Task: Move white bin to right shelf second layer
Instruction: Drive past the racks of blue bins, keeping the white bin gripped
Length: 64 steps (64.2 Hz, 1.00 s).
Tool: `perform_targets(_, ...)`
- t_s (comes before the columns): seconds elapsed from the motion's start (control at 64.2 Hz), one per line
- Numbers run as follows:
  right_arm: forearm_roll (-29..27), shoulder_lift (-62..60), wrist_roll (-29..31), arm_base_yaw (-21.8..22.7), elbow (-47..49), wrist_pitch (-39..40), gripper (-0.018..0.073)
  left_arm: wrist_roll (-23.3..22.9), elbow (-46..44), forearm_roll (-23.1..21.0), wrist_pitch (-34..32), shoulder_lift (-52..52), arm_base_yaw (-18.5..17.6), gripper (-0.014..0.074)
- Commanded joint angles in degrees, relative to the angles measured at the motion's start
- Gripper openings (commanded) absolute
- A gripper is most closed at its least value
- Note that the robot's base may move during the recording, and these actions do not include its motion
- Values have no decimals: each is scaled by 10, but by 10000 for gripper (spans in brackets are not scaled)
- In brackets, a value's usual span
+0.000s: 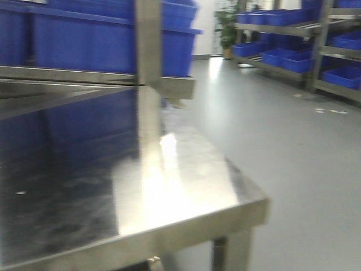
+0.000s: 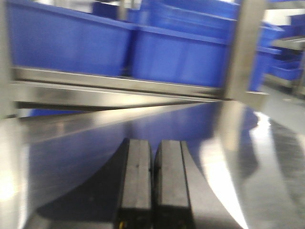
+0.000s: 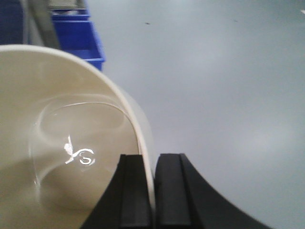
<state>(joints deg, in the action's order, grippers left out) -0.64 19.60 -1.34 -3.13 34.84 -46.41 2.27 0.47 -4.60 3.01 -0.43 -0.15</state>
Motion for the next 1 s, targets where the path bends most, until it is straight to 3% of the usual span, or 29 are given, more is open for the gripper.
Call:
perform_targets(0.0, -3, 4, 3, 4, 16, 51, 48, -3, 16, -3, -48, -9, 0, 85)
perform_targets(0.981, -3, 4, 3, 4, 16, 51, 48, -3, 16, -3, -48, -9, 0, 85)
